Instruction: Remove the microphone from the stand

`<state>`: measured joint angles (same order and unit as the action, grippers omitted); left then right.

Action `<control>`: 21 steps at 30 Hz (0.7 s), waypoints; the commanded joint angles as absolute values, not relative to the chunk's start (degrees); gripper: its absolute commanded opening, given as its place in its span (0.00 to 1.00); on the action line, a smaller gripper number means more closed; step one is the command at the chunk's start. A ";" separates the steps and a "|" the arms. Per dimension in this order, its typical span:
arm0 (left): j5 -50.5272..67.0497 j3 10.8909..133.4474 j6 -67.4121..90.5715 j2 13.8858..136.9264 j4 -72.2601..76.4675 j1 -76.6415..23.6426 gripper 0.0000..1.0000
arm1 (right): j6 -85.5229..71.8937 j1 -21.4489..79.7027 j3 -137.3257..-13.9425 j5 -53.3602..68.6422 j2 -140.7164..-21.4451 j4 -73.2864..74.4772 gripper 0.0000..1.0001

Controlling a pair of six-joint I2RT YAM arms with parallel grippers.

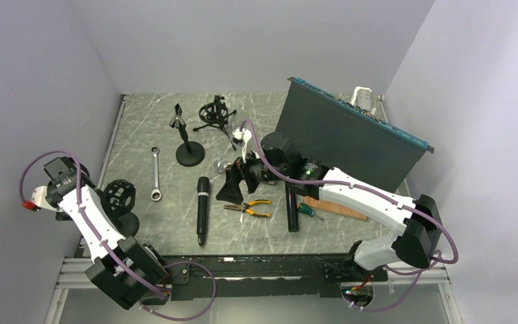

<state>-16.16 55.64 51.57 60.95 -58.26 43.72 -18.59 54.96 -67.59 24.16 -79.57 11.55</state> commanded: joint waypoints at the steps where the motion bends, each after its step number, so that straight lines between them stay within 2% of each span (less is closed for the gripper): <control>1: -22.54 51.84 49.94 61.65 -59.49 43.77 0.00 | -18.68 55.22 -66.78 25.41 -79.16 7.50 1.00; 4: -23.61 54.85 50.37 61.77 -60.86 43.77 0.00 | -18.81 55.22 -66.13 25.48 -78.66 7.02 1.00; 5: -23.27 56.36 50.30 61.60 -61.43 43.77 0.03 | -18.89 55.21 -65.96 25.61 -78.60 6.81 1.00; 6: -22.66 57.89 50.09 61.30 -62.06 43.73 0.10 | -18.99 55.18 -65.96 25.70 -78.64 6.67 1.00; 11: -26.42 68.66 50.58 59.00 -66.14 37.30 0.63 | -18.62 55.18 -67.31 25.43 -78.62 7.40 1.00; 12: -27.43 71.46 50.39 59.08 -67.05 35.50 0.69 | -18.37 55.19 -67.47 25.08 -78.39 7.56 1.00; 18: -32.40 86.24 48.15 59.32 -71.67 22.35 0.72 | -17.10 55.20 -67.85 23.66 -76.62 8.96 1.00; 21: -21.46 87.17 39.84 55.68 -62.48 18.68 0.71 | -17.14 55.21 -67.26 18.95 -74.64 9.82 1.00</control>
